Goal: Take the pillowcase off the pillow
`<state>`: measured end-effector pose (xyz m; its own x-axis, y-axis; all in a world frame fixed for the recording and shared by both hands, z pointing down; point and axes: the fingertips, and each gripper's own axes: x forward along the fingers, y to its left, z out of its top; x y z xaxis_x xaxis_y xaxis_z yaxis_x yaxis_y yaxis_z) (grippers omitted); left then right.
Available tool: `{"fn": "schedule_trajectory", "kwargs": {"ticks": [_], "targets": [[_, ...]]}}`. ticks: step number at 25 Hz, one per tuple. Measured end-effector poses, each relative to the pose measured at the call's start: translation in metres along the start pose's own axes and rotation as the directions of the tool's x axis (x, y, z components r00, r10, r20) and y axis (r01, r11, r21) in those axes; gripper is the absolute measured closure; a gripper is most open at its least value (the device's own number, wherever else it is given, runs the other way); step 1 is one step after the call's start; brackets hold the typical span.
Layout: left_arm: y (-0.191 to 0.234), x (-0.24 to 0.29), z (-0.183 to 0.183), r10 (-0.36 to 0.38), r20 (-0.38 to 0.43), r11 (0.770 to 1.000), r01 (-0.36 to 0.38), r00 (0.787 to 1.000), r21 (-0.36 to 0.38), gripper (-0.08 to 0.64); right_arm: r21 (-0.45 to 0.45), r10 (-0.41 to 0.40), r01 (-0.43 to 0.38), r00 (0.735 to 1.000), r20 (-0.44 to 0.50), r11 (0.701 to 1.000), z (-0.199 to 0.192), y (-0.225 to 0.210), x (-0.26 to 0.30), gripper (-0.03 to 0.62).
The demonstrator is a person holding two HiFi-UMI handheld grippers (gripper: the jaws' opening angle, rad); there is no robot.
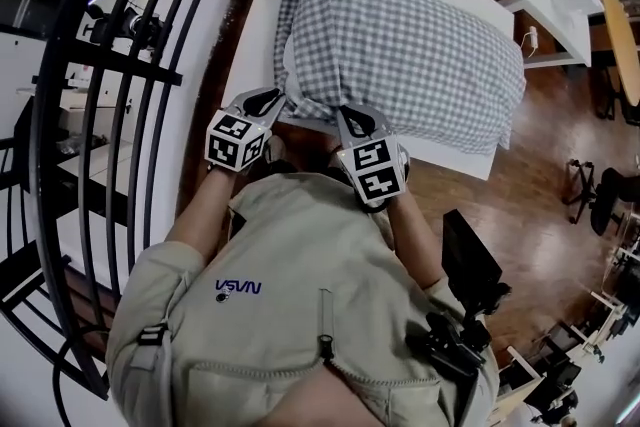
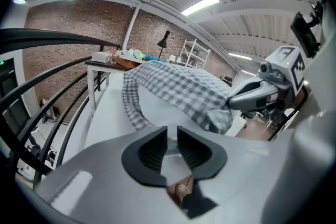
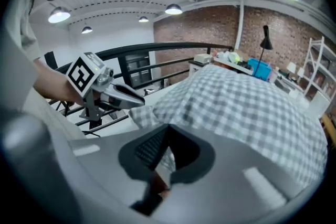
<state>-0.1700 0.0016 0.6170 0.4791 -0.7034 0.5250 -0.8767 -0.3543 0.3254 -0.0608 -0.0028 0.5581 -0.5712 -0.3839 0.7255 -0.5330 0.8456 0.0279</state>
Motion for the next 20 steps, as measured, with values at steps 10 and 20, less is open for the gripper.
{"fn": "schedule_trajectory", "kwargs": {"ticks": [10, 20], "targets": [[-0.032, 0.040, -0.020, -0.163, -0.210, 0.979, 0.184, 0.964, 0.084, 0.424, 0.027, 0.031, -0.030, 0.999, -0.034, 0.999, -0.020, -0.001, 0.006, 0.586], [-0.006, -0.014, 0.073, -0.080, 0.097, 0.996, 0.084, 0.992, -0.030, 0.548, -0.064, -0.112, 0.110, 0.993, -0.036, 0.992, -0.017, -0.039, -0.022, 0.586]]}}
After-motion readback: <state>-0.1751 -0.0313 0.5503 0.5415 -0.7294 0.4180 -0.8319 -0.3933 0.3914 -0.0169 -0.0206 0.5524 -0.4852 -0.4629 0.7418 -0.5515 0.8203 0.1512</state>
